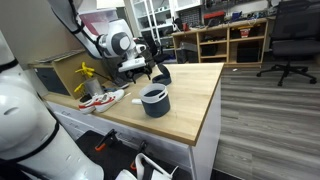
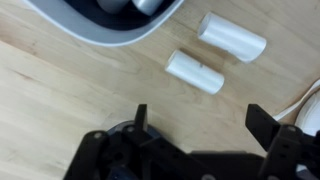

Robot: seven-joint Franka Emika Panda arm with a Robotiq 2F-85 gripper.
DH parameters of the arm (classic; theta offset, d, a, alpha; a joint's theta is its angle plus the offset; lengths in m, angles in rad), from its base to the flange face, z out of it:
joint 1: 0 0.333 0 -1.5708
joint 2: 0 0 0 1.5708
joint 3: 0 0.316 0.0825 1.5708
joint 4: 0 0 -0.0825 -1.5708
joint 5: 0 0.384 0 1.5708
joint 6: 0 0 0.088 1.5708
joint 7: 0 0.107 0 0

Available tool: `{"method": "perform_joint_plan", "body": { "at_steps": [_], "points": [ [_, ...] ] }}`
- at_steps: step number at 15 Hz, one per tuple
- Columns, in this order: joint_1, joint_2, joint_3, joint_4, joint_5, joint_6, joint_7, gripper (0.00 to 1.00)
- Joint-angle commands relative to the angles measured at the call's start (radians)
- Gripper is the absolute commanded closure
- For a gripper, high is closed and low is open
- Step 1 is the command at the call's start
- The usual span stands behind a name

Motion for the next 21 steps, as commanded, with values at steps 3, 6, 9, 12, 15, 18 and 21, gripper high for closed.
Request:
{"method": "perform_joint_plan", "body": {
  "at_steps": [3, 6, 9, 12, 15, 18, 21],
  "points": [
    [0.164, -0.096, -0.232, 0.150, -0.175, -0.346, 0.270, 0.00],
    [0.201, -0.079, -0.271, 0.204, -0.330, -0.523, 0.435, 0.00],
    [0.229, -0.049, -0.287, 0.233, -0.376, -0.672, 0.510, 0.00],
    [0.246, -0.018, -0.299, 0.237, -0.358, -0.729, 0.537, 0.32],
    [0.254, 0.015, -0.315, 0.226, -0.354, -0.732, 0.552, 0.58],
    [0.254, 0.041, -0.333, 0.215, -0.346, -0.715, 0.545, 0.80],
    [0.246, 0.061, -0.348, 0.188, -0.298, -0.636, 0.519, 0.99]
  ]
}}
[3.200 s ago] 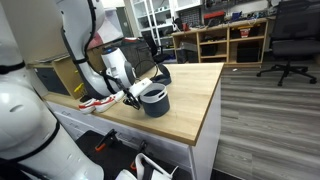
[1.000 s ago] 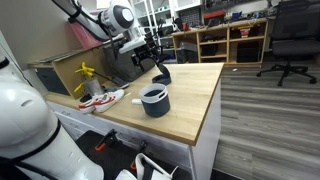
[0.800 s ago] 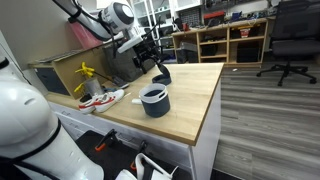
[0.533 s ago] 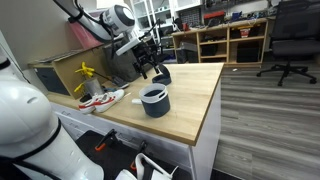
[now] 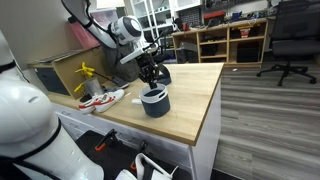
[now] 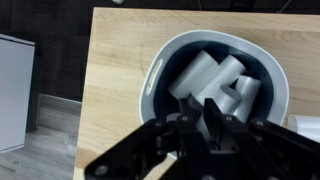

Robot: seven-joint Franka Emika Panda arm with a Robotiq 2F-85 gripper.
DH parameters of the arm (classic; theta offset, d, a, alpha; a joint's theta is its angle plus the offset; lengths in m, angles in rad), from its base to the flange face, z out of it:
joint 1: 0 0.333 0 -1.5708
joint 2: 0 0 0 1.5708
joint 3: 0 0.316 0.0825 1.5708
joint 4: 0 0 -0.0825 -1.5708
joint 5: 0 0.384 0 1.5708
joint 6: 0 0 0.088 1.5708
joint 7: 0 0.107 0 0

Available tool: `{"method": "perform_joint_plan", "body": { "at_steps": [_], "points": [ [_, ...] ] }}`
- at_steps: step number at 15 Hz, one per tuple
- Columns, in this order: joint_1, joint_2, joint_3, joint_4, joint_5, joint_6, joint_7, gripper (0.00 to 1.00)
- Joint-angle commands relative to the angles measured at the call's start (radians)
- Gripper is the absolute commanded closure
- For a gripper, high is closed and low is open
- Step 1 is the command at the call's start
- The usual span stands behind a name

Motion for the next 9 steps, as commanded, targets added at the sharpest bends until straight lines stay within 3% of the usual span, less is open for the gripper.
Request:
{"method": "perform_joint_plan", "body": {
  "at_steps": [1, 9],
  "points": [
    [0.008, 0.019, -0.026, -0.024, 0.057, 0.085, -0.015, 1.00],
    [0.012, 0.069, -0.053, -0.077, 0.045, 0.270, -0.035, 1.00]
  ]
}}
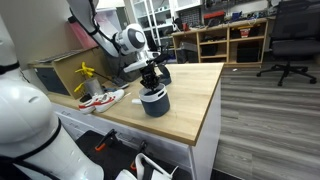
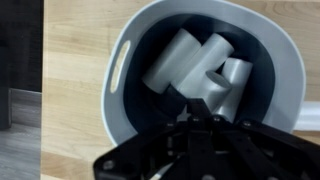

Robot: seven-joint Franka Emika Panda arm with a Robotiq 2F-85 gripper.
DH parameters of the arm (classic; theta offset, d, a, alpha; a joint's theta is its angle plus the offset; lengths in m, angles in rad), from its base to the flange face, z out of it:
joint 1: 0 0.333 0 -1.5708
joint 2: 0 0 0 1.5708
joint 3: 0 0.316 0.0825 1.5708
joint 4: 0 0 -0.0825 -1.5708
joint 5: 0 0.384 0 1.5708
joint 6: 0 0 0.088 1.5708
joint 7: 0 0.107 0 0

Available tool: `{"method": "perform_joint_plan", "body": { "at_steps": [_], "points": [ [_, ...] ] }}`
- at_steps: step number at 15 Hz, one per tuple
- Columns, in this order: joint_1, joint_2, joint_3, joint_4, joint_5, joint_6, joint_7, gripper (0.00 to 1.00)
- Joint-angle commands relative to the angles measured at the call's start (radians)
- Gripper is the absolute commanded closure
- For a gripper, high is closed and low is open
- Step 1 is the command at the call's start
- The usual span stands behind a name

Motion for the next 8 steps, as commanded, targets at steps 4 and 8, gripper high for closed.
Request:
{"method": "perform_joint_plan", "body": {
  "at_steps": [4, 8],
  "points": [
    [0.014, 0.011, -0.055, -0.046, -0.132, 0.152, -0.073, 1.00],
    [0.015, 0.019, -0.085, -0.062, -0.284, 0.250, -0.129, 1.00]
  ]
}}
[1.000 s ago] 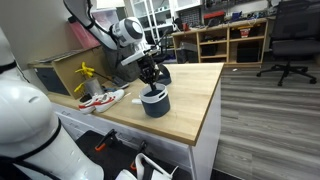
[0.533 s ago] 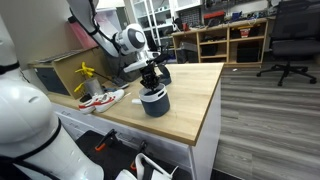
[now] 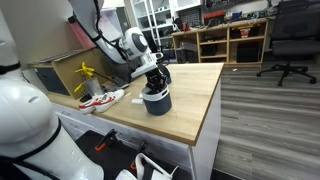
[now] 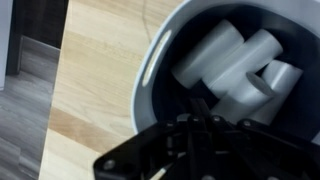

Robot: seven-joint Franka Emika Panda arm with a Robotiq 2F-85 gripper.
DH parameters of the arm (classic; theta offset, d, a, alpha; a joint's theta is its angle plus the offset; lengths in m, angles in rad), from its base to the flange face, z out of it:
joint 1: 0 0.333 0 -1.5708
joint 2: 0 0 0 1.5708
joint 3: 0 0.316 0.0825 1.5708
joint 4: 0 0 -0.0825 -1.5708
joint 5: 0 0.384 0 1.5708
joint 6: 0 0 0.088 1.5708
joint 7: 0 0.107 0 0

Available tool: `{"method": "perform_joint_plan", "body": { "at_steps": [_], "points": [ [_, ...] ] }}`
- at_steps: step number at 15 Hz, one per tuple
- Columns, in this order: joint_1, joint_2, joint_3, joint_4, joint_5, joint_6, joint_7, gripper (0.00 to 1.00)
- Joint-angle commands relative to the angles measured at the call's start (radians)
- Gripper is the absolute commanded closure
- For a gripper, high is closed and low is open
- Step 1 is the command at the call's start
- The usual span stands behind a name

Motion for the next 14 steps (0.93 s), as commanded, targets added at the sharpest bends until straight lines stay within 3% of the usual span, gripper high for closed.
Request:
{"method": "perform_joint_plan", "body": {
  "at_steps": [1, 7, 14],
  "points": [
    [0.015, 0.004, -0.036, -0.021, -0.115, 0.103, -0.033, 1.00],
    [0.014, 0.022, -0.053, -0.017, -0.215, 0.210, -0.004, 1.00],
    [0.005, 0.049, -0.096, 0.016, -0.374, 0.205, 0.012, 1.00]
  ]
}}
